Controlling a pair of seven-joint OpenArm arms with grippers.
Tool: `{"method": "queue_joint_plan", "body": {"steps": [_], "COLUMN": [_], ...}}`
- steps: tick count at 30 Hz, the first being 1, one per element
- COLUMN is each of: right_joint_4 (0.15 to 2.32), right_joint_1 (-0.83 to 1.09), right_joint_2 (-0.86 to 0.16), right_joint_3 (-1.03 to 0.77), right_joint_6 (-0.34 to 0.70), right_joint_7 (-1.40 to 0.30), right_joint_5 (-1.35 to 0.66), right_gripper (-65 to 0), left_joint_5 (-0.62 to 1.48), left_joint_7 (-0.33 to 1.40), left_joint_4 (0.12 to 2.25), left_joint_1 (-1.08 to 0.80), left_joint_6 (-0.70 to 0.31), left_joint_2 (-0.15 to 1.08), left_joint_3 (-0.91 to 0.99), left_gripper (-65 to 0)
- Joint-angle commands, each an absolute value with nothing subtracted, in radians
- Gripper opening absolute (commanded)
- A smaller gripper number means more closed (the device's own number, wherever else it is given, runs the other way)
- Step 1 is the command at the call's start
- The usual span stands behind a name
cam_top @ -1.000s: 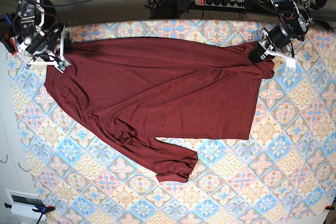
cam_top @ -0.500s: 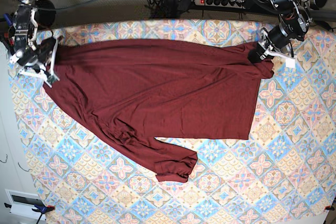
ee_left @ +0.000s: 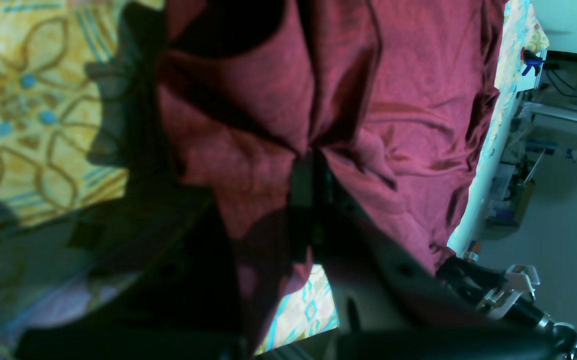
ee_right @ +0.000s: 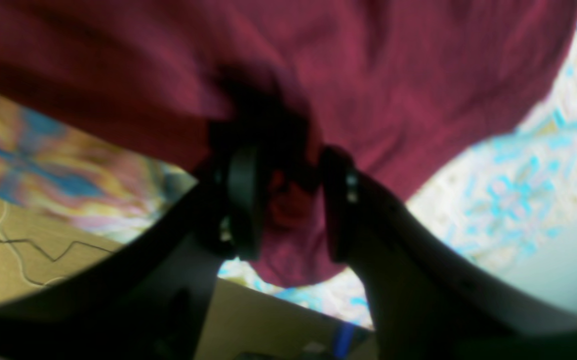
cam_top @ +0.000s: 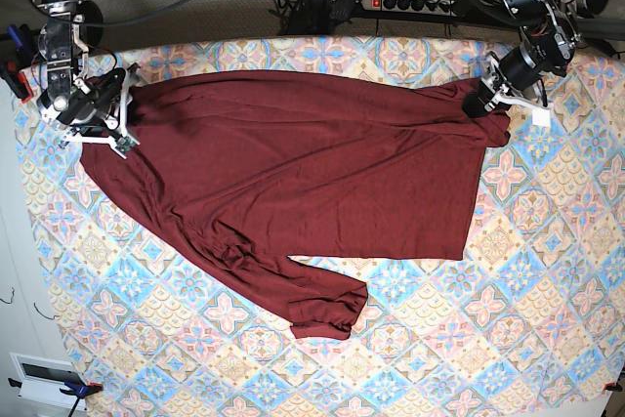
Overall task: Layout the t-shirt on the table in an organized manner, then fold the t-shirt properly
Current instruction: 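Regrasp the collar corner with the right gripper and pull it outward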
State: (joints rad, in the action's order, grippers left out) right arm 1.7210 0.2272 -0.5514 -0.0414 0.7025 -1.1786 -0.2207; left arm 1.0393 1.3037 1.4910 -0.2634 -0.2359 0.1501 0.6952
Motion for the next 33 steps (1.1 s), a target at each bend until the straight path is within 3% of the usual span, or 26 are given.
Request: {"method": "queue_joint_plan", "body": {"steps": [1,10,18,20,24,33], "right_joint_4": [1.747,1.867,1.879,1.879,1.877,1.867], "right_joint_1": [0.214,0.312,0.427,0.437,0.435,0.344], "right_joint_2": [-0.573,-0.573,-0.573,-0.573,-0.57,-0.57], "right_joint_3": [-0.062,-0.237,-0.263,-0.259,-0.214,-0.134], "right_joint_6": [0.698,0.698,0.698,0.698,0.698,0.698], "right_joint_7": [-1.167,-1.171,-1.167,-1.17,-1.168,-1.167], "right_joint_5": [-0.228,-0.229,-0.234,-0.234,-0.236,-0.236], "right_gripper": [-44.1,-43.8,-44.2,-47.2,-59.7,-60.2], "left_joint_5": [1.056,1.056,1.056,1.056,1.056,1.056], "left_joint_7": [1.294,1.294,1.294,1.294,1.294,1.294], "left_joint_4": [1.504,1.504,1.504,1.504,1.504,1.504], "left_joint_1": [-0.259,-0.259,-0.259,-0.259,-0.259,-0.259], "left_joint_6": [-0.242,-0.242,-0.242,-0.242,-0.242,-0.242], "left_joint_2": [0.166,0.166,0.168,0.168,0.168,0.17], "left_joint_3": [0.697,0.697,0.696,0.696,0.696,0.696], "left_gripper": [-65.0,-65.0,-65.0,-65.0,-65.0,-65.0]}}
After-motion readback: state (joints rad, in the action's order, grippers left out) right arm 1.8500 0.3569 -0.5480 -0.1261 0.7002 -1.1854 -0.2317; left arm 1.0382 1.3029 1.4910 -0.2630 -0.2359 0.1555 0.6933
